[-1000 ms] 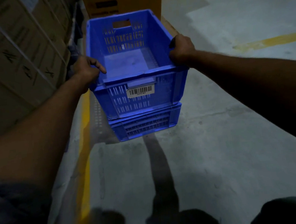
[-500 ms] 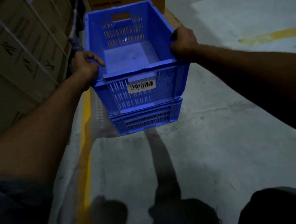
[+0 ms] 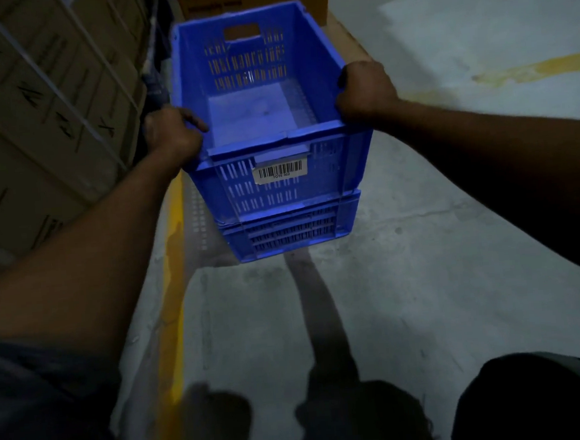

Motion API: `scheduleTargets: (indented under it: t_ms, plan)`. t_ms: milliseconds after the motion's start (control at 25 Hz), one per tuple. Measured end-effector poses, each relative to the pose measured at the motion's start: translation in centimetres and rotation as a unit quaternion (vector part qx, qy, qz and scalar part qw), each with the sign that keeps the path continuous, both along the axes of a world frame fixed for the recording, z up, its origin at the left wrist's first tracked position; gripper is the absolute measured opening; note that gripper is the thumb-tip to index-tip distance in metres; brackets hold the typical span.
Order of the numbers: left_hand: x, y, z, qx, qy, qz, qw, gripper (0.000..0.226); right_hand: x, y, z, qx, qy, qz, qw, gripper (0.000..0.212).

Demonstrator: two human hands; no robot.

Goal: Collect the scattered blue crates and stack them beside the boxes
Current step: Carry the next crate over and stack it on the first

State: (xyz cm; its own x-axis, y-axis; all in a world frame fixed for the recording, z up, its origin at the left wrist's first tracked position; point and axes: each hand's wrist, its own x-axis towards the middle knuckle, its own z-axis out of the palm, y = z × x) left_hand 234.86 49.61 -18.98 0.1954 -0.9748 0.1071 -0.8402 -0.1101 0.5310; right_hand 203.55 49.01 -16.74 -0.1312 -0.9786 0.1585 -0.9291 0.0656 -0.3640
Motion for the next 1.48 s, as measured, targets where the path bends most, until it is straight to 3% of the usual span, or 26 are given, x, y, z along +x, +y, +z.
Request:
scheduleTargets:
  t_ms: [80,160,320,440,520,720,1040,1280,1400,1480]
  plan:
    - [-1.5,1.9,0.7,-0.084,-0.086,-0.034,0.992,0.029,1.2,1.3,0.3,-0.077,0.069,0.026,0.994,0.037]
    - [-3.1,3.3,0.8,-0.106,-0.090,-0.069,0.988,0.026,2.9,2.4,-0.1,-0.101,0.051,0.076,0.991,0.033]
    - [-3.3,2.6,-0.2,-0.118,-0.107,-0.054,0.986,0.023,4.7,2.5,-1.8,-0.028,0.016,0.061,0.998,0.027]
    - [-3.1,2.4,-0.6,-0.072,-0.142,-0.082,0.984,0.025,4.6,2.3,-1.6,0.039,0.031,0.074,0.996,0.028]
    - [-3.2,3.3,1.4,-0.032,-0.111,-0.092,0.989,0.025,4.3,3.1,0.4,0.094,0.015,0.097,0.991,0.037]
    - [-5.9,7.3,13.5,-0.053,0.005,-0.024,0.998,0.024,2.4,4.8,12.2,0.073,-0.057,0.026,0.995,0.035]
    - [-11.0,15.6,36.8,0.036,0.107,-0.033,0.993,0.012,-0.7,13.1,34.6,0.101,-0.081,0.020,0.991,0.047]
    - [-16.5,20.2,51.7,-0.002,0.083,-0.142,0.986,0.033,-6.8,22.6,50.5,0.023,-0.046,0.024,0.998,0.049]
    - [-21.8,22.9,55.7,-0.035,0.037,-0.196,0.979,0.037,-12.3,27.7,55.1,-0.009,0.011,-0.007,1.000,0.047]
    - [-25.9,24.4,56.9,-0.041,0.014,-0.221,0.974,0.035,-16.6,30.7,56.4,-0.015,0.001,-0.042,0.999,0.044]
